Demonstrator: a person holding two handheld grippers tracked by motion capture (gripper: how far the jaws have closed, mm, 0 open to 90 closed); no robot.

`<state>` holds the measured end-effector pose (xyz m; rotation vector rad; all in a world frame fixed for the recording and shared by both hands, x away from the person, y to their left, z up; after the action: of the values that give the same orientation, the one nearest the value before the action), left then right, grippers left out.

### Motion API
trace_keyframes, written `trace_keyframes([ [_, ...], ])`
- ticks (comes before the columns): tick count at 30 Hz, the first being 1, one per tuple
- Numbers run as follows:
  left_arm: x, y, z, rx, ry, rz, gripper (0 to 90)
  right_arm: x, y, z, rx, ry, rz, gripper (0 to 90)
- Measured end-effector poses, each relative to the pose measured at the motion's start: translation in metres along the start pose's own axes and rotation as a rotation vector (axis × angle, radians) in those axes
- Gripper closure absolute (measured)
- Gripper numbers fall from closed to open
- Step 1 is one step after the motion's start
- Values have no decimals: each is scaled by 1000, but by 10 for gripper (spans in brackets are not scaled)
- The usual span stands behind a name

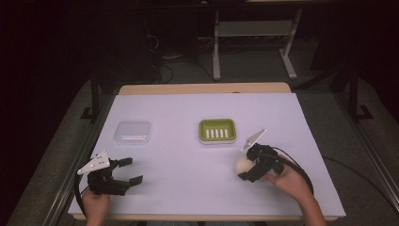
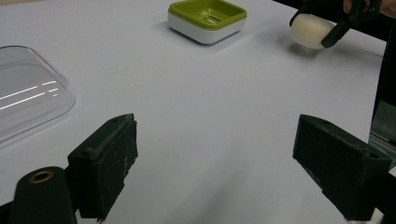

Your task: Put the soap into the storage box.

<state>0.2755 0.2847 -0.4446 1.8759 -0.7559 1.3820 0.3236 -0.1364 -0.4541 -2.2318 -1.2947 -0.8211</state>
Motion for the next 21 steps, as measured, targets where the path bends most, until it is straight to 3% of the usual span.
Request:
trace_keyframes([
  [12,0,0,0,1,4,-1,132,14,11,-6,0,27,8,237],
  [21,0,-1,0,1,3,0,132,28,17,-8,2,24,-13,237],
])
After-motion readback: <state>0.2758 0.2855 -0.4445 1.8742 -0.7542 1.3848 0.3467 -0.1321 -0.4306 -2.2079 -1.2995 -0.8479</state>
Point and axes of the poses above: each handheld gripper's, and its own axes: z roughly forward along the jaws, x roughly out of its top, y roughly to its right, the point moved 5 cm from there along z, roughly forward along the jaws, and after that the axes turned 15 degrees about y, right-handed, at the moved point
